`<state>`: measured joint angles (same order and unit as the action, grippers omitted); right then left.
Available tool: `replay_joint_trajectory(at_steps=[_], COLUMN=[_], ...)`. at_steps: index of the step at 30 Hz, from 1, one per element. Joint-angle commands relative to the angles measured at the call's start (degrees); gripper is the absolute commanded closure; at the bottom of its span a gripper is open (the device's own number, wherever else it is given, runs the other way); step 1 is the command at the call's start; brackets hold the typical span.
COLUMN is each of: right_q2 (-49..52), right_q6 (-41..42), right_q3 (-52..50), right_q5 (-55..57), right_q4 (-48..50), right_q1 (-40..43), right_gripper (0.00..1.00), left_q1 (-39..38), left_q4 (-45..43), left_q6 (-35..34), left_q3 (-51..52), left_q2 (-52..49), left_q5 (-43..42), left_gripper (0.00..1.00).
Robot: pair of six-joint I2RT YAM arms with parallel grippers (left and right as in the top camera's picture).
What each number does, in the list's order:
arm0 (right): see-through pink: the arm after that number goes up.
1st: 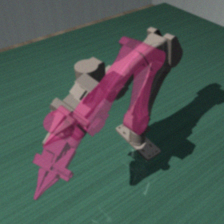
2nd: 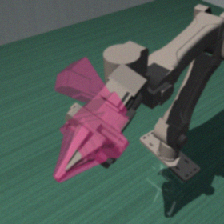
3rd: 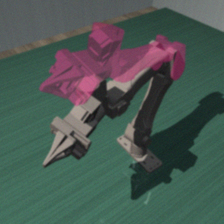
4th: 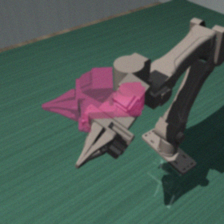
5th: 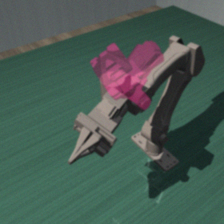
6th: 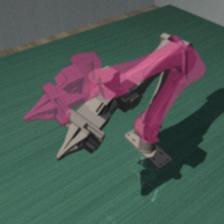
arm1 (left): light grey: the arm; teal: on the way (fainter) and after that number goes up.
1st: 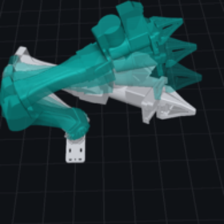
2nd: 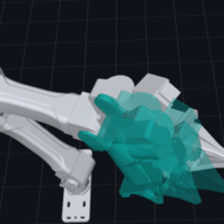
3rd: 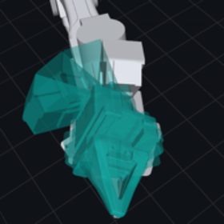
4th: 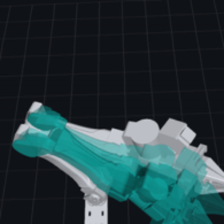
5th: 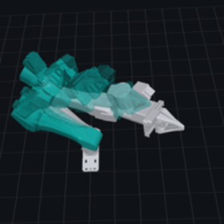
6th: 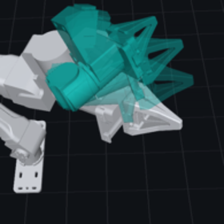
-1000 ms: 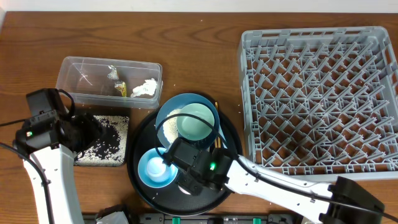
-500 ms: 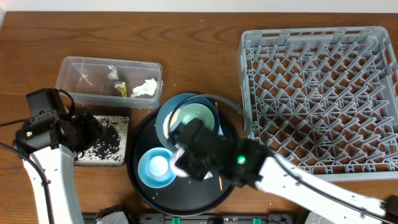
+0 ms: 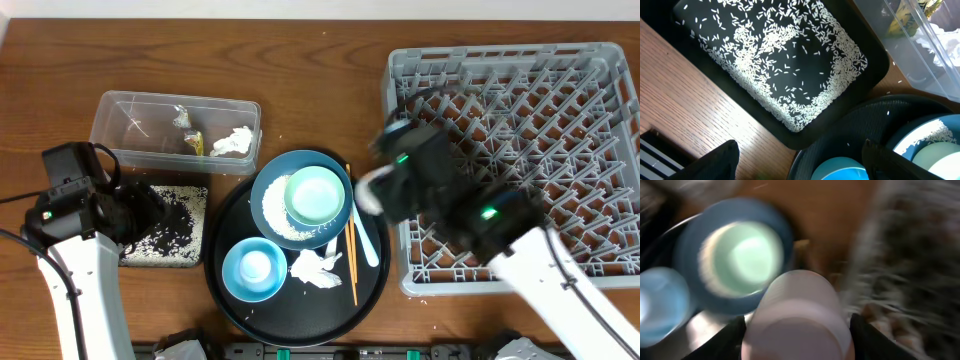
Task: Sort waste into correct bins and load items into the dishwasher rack
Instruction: 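Carry the pink cup with the right gripper to the rack's right edge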
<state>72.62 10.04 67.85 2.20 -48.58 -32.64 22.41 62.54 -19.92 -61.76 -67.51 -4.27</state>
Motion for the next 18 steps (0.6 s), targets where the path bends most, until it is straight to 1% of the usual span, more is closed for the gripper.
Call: replay_joint_trajectory(at_steps=[1, 4, 10, 18], right_q2=[-1.2, -1.3, -1.2, 0.0], right_q6=[-0.5, -0.6, -3.3, -3.5], right_q3=[1.8, 1.9, 1.9, 1.9], right_q5=[3.9, 3.8, 3.8, 3.8], right_q4=[-0.1, -0.1, 1.5, 5.4], right_q1=[8.8, 19.4, 36.5, 55.4], right_gripper=[0.54, 0.57, 0.56, 0.56], left_q1=[0.3, 0.3, 0.3, 0.3], left_q4=[0.0, 0.0, 0.0, 0.0], left_q6=[-0.8, -0.8, -0.8, -0.8], left_q3=[-0.2, -0.2, -0.2, -0.2], left_q2=[-0.3, -0.3, -0.3, -0.3], left_q5=[0.5, 0.5, 0.5, 0.5], left_gripper=[0.2, 0.2, 0.2, 0.2])
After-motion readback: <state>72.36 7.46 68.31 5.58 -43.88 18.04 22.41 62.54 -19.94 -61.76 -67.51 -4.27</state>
